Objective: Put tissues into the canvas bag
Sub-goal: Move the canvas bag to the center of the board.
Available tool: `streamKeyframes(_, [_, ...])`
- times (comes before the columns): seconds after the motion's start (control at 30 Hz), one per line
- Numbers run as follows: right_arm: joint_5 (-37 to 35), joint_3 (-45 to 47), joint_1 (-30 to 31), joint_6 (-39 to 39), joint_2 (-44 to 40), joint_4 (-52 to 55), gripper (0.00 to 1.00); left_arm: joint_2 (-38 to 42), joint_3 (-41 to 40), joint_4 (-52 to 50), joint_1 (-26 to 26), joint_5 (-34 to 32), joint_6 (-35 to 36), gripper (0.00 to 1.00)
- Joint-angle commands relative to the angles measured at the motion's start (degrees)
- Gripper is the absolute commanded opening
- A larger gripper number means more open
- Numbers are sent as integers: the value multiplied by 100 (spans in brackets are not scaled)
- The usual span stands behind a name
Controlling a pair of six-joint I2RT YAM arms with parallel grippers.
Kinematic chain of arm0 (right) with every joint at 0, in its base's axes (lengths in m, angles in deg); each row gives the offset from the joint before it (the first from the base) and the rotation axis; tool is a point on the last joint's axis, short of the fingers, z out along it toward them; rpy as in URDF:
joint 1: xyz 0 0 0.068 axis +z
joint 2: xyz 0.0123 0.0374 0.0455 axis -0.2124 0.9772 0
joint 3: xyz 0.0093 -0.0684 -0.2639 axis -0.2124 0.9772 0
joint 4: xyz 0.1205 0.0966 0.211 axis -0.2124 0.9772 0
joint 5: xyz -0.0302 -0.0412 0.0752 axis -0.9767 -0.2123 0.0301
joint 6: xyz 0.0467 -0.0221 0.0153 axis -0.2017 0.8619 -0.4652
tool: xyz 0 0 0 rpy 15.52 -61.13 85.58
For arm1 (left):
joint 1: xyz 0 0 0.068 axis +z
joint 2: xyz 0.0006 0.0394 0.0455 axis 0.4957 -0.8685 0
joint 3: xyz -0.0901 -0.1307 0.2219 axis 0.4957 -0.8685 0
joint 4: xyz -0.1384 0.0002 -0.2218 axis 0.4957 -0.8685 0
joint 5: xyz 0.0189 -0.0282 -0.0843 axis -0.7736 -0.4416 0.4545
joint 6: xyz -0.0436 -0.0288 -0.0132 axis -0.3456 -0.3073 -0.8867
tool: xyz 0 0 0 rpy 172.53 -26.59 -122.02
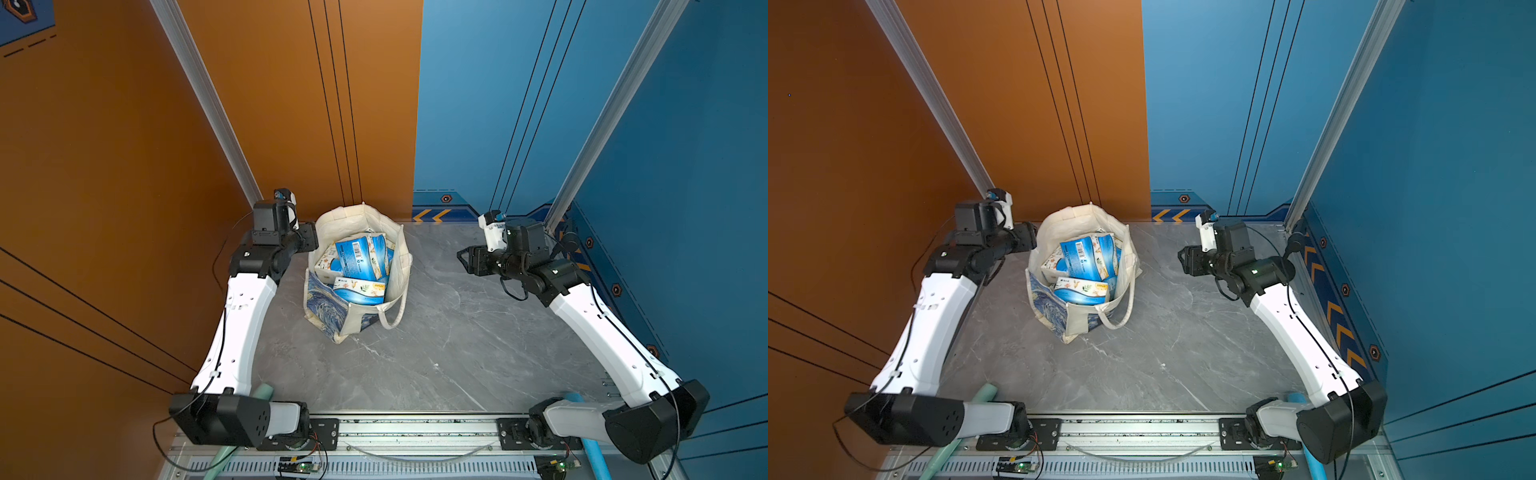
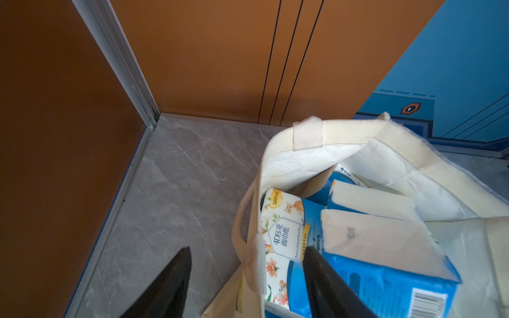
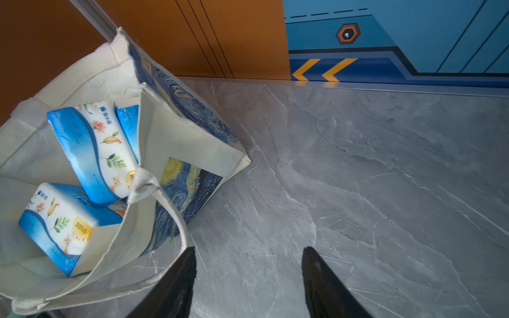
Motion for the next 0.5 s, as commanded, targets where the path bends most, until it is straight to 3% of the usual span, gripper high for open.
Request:
streamKeyframes(0.0, [-96,221,-277,-133,-229,-151,65,521,-269,374,7,-626,56,66])
streamKeyframes(0.2, [-150,607,-957,-193,-522,-156,70,1677,-1016,193,-342,-1586,-163,63])
streamKeyframes(0.33, [-25,786,-1361,-230,-653,-125,71,2514,-1663,31,-918,-1931,-395,63])
streamKeyframes(0.4, [233,849,-1485,-322,-663,-171,78,2767,-1886,-173,-1142,-2181,-431,67])
streamKeyframes(0.47, [822,829,-1474,-463,-541,-266,77,2834,-1961,-473,-1115,-2196,-521,69])
